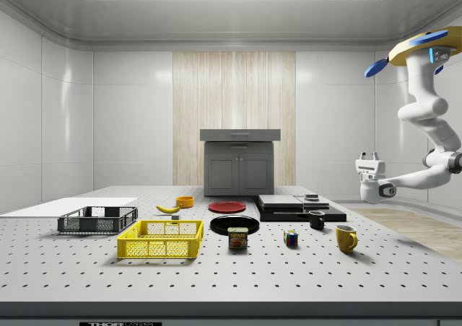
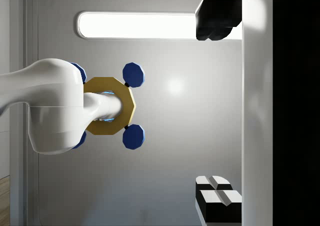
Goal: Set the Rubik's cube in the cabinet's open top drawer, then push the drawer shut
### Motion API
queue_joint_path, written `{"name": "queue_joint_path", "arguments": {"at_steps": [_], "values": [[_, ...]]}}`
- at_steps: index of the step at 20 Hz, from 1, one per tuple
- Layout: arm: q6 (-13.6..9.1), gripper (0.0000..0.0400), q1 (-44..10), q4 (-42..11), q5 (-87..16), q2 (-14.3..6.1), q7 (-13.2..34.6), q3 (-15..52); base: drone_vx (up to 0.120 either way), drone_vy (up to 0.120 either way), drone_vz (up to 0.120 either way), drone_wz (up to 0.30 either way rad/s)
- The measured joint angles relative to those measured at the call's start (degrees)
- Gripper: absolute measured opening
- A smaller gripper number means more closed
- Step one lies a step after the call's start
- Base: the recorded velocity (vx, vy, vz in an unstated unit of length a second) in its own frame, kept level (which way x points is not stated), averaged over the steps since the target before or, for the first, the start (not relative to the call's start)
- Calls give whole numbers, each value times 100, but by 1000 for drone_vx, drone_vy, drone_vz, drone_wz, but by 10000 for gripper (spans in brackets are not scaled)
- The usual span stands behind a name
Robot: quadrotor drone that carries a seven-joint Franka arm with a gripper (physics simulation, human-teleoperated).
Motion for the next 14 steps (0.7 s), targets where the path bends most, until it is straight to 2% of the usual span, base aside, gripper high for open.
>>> {"name": "queue_joint_path", "arguments": {"at_steps": [14], "values": [[45,400,-10,-14,-5,-31,-3,10,120,120,0,0]]}}
